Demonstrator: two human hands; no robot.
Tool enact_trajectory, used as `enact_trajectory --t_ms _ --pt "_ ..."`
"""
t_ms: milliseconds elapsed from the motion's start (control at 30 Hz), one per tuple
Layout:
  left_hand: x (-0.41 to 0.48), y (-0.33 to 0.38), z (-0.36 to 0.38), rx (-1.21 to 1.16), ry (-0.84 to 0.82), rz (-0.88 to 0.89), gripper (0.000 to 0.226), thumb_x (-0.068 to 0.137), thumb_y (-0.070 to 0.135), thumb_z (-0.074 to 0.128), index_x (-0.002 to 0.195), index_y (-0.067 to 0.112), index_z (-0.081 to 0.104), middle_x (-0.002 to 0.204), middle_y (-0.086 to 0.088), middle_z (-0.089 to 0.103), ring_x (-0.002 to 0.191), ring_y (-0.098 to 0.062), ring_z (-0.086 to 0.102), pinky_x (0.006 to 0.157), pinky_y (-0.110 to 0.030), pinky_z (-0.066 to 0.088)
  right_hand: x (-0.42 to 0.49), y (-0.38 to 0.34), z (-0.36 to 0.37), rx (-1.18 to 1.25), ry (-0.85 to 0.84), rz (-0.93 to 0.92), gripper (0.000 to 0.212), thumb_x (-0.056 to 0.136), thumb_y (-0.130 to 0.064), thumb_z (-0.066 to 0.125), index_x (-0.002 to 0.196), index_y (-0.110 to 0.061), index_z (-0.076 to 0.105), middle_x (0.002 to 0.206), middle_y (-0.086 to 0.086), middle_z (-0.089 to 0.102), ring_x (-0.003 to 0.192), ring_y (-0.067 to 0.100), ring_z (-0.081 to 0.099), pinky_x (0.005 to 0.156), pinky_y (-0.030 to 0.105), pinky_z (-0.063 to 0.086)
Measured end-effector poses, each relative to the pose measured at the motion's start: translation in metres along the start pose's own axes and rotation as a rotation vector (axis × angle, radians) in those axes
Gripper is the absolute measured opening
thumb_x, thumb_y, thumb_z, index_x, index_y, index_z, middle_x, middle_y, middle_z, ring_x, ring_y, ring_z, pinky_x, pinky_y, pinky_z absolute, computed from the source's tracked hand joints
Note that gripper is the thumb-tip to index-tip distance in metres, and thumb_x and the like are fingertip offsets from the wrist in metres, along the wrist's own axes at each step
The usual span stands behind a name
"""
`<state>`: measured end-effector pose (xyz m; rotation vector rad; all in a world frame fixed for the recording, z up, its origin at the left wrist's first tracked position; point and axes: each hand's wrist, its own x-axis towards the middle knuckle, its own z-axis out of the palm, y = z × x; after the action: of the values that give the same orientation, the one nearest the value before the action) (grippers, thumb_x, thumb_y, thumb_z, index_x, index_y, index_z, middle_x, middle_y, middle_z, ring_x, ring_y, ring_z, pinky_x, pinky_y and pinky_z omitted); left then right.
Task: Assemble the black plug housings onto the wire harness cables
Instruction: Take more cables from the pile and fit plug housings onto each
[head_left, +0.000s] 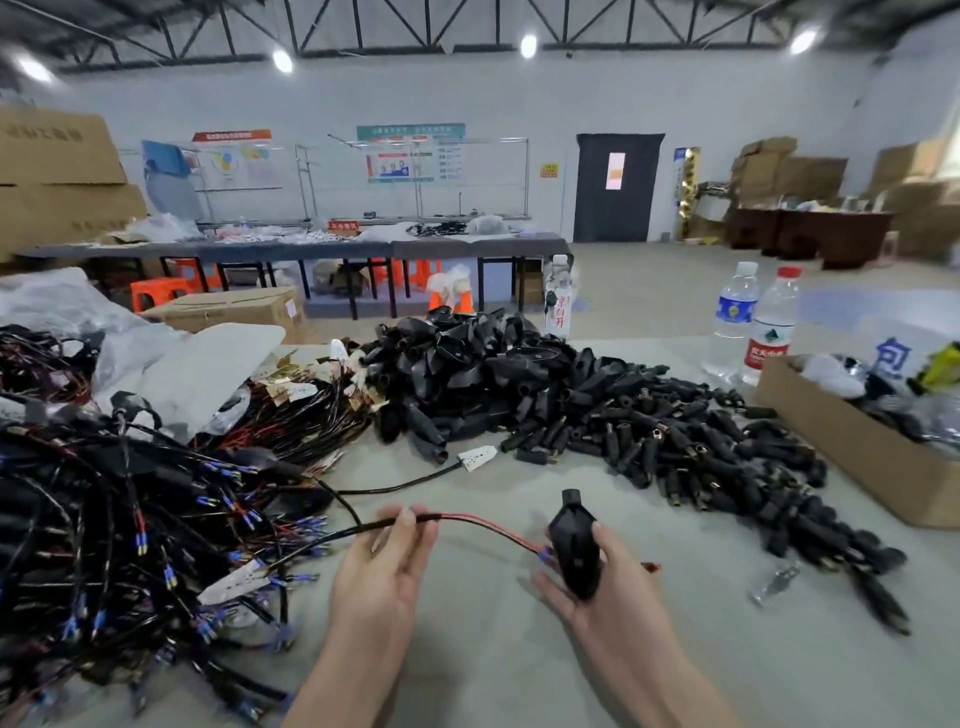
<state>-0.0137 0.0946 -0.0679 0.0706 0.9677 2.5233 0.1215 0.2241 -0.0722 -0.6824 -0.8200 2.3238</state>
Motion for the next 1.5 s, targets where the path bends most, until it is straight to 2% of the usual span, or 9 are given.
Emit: enact_trajectory --t_ms 100,200,400,733,900,1067,1267,1400,1500 --pt "0.001 0.004 -0.002 -0.025 -0.020 -0.011 0.006 0.092 0.001 0.054 0.090 0.004 0.059 0.078 -0.008 0.074 0.079 -0.013 0.074 0.072 -0.025 0.060 0.005 -0.001 0.002 0.039 0.048 0.003 0.031 0.104 -0.023 0.042 0.122 -0.008 0.062 0.081 0.010 0.074 0.069 0.021 0.071 0.059 0.036 0.059" --pt "0.003 0.004 -0.001 -0.033 -0.023 -0.005 0.005 0.093 0.001 0.054 0.092 0.003 0.059 0.080 -0.011 0.073 0.079 -0.016 0.074 0.070 -0.025 0.060 0.008 -0.002 0.003 0.037 0.044 0.012 0.030 0.104 -0.019 0.040 0.122 -0.017 0.064 0.098 0.011 0.073 0.090 0.028 0.065 0.077 0.041 0.052" --pt "0.002 -0.005 -0.003 0.288 -0.011 0.155 0.009 0.095 0.007 0.059 0.095 -0.002 0.063 0.088 -0.018 0.073 0.084 -0.024 0.075 0.072 -0.023 0.059 0.004 -0.006 0.002 0.134 -0.067 0.045 0.033 0.102 -0.012 0.043 0.130 -0.015 0.059 0.114 0.023 0.068 0.095 0.036 0.067 0.085 0.044 0.048" --pt "0.001 -0.013 -0.004 0.432 0.006 0.211 0.018 0.094 0.013 0.064 0.096 -0.005 0.065 0.083 -0.018 0.075 0.083 -0.026 0.075 0.069 -0.021 0.058 0.000 -0.002 0.009 0.055 -0.147 0.010 0.039 0.098 -0.002 0.044 0.137 -0.004 0.048 0.107 0.030 0.065 0.070 0.026 0.072 0.057 0.032 0.058" --pt "-0.003 -0.013 -0.002 0.485 -0.026 0.203 0.021 0.091 0.016 0.067 0.089 -0.004 0.068 0.076 -0.018 0.074 0.072 -0.025 0.074 0.063 -0.021 0.058 0.002 -0.001 0.007 0.040 -0.142 -0.028 0.035 0.093 0.002 0.051 0.129 0.002 0.054 0.098 0.019 0.071 0.081 0.027 0.072 0.071 0.037 0.062" --pt "-0.006 -0.013 0.001 0.424 -0.099 0.127 0.020 0.083 0.016 0.071 0.083 -0.003 0.067 0.071 -0.014 0.070 0.064 -0.023 0.069 0.058 -0.025 0.057 0.002 0.003 0.004 -0.007 -0.126 -0.066 0.039 0.091 0.006 0.055 0.127 -0.010 0.054 0.107 0.018 0.071 0.092 0.028 0.072 0.089 0.048 0.056" --pt "-0.009 -0.021 0.001 0.437 -0.140 0.059 0.019 0.073 0.027 0.074 0.076 0.008 0.072 0.074 -0.011 0.072 0.068 -0.018 0.069 0.062 -0.026 0.057 -0.002 0.012 0.005 -0.146 -0.220 -0.014 0.044 0.090 0.011 0.056 0.127 -0.012 0.056 0.117 0.012 0.071 0.104 0.031 0.071 0.088 0.040 0.058" --pt "-0.010 -0.024 0.002 0.640 -0.210 0.165 0.017 0.078 0.022 0.073 0.082 0.006 0.069 0.085 -0.006 0.076 0.079 -0.014 0.071 0.069 -0.018 0.054 -0.007 0.021 0.015 -0.181 -0.389 0.077 0.026 0.085 -0.015 0.073 0.111 -0.016 0.074 0.122 0.010 0.070 0.112 0.026 0.067 0.096 0.039 0.055" --pt "-0.012 -0.026 0.002 0.719 -0.246 0.186 0.012 0.080 0.013 0.073 0.081 0.004 0.066 0.092 -0.002 0.075 0.088 -0.015 0.071 0.081 -0.024 0.055 -0.004 0.026 0.017 -0.078 -0.256 0.112 0.040 0.084 -0.037 0.066 0.110 -0.008 0.073 0.116 0.018 0.071 0.106 0.032 0.069 0.094 0.047 0.056"
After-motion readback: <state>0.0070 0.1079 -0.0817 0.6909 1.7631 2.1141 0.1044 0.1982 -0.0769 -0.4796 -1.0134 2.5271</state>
